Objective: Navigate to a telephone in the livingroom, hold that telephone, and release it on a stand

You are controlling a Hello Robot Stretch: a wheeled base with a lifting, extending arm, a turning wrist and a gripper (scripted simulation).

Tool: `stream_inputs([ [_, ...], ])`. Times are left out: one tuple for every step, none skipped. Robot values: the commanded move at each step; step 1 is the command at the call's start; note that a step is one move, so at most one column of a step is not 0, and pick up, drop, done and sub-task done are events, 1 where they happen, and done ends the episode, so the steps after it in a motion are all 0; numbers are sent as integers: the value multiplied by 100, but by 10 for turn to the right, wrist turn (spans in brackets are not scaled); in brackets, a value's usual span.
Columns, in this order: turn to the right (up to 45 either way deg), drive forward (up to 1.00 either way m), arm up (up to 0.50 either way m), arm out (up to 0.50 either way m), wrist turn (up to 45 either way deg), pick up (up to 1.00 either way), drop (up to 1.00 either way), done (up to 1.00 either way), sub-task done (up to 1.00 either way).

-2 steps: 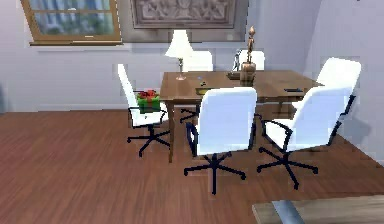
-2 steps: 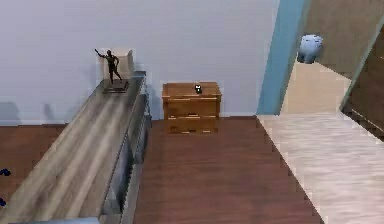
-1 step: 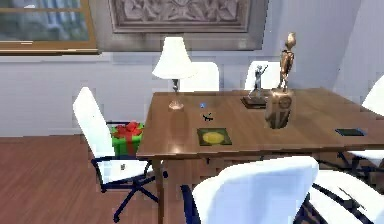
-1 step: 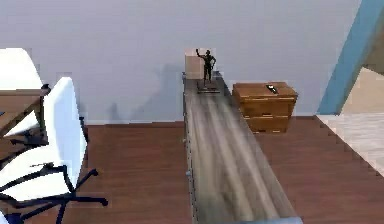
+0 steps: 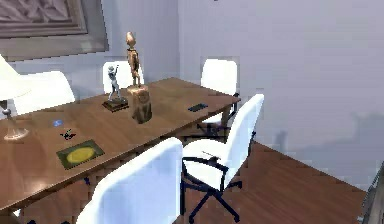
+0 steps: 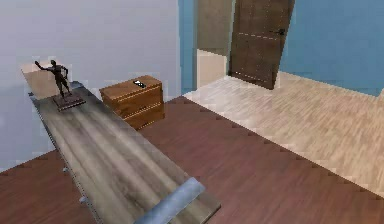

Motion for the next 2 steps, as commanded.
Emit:
stream_inputs([
  [0, 20, 0, 0, 0, 0, 0, 0, 0],
  [360, 0, 0, 0, 0, 0, 0, 0, 0],
])
